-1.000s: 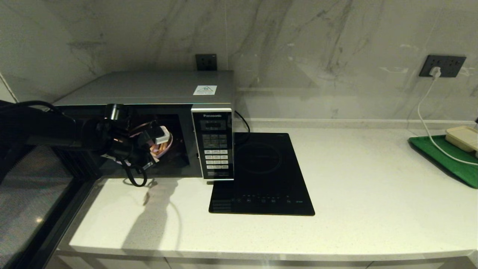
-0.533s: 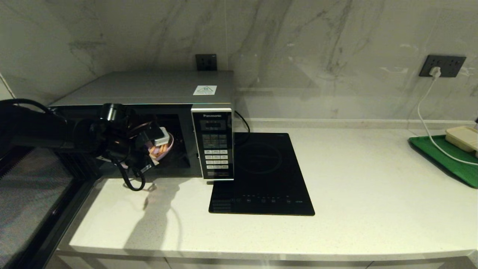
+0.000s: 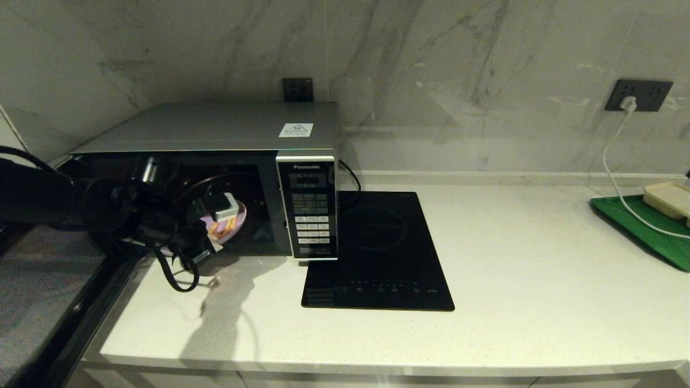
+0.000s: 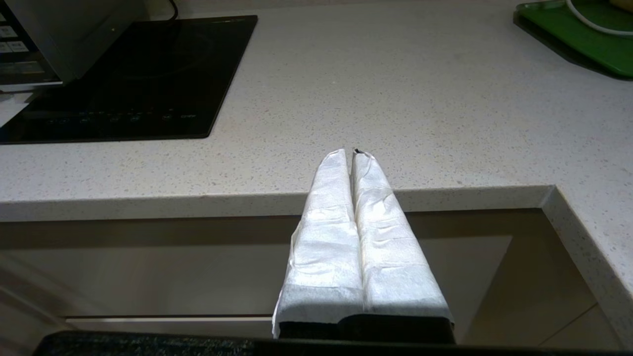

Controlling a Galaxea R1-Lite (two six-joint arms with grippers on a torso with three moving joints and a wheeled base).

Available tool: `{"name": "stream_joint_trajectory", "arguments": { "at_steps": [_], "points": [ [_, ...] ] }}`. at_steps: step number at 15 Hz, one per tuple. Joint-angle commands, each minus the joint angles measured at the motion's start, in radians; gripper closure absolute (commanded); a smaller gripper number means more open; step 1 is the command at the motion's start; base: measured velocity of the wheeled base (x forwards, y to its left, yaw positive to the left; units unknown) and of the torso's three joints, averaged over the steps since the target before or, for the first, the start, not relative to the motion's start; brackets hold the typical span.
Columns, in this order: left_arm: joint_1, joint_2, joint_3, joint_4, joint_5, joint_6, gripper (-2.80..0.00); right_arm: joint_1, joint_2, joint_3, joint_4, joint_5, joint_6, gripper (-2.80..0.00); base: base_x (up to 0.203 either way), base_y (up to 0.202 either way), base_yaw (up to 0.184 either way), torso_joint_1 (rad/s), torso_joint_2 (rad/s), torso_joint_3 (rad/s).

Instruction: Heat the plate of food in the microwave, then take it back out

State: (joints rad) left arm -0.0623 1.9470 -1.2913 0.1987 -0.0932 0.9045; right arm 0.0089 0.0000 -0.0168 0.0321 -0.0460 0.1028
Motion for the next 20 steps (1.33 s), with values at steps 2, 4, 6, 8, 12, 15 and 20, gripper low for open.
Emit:
{"name": "stream_joint_trajectory", "arguments": {
  "at_steps": [2,4,6,8,12,15,20],
  "points": [
    [-0.023,-0.094,0.122,-0.05,0.002,0.006,0.0,0.0,0.0,0.0,0.0,0.0,0.0,0.0,0.0,0.0,0.0,0.0,0.0,0.0],
    [-0.051,-0.141,0.182,-0.07,0.003,0.006,0.0,0.0,0.0,0.0,0.0,0.0,0.0,0.0,0.0,0.0,0.0,0.0,0.0,0.0],
    [-0.074,-0.183,0.229,-0.073,0.004,0.005,0.0,0.0,0.0,0.0,-0.001,0.0,0.0,0.0,0.0,0.0,0.0,0.0,0.0,0.0],
    [-0.093,-0.215,0.265,-0.073,0.008,0.005,0.0,0.0,0.0,0.0,0.0,0.0,0.0,0.0,0.0,0.0,0.0,0.0,0.0,0.0],
    [-0.19,-0.306,0.36,-0.073,0.025,-0.005,0.0,0.0,0.0,0.0,0.0,0.0,0.0,0.0,0.0,0.0,0.0,0.0,0.0,0.0],
    [-0.285,-0.37,0.43,-0.073,0.045,-0.025,0.0,0.0,0.0,0.0,0.0,0.0,0.002,0.0,0.0,0.0,0.0,0.0,0.0,0.0],
    [-0.405,-0.456,0.541,-0.072,0.076,-0.048,0.0,0.0,0.0,0.0,0.0,0.0,0.0,0.0,0.0,0.0,0.0,0.0,0.0,0.0]
  ]
}}
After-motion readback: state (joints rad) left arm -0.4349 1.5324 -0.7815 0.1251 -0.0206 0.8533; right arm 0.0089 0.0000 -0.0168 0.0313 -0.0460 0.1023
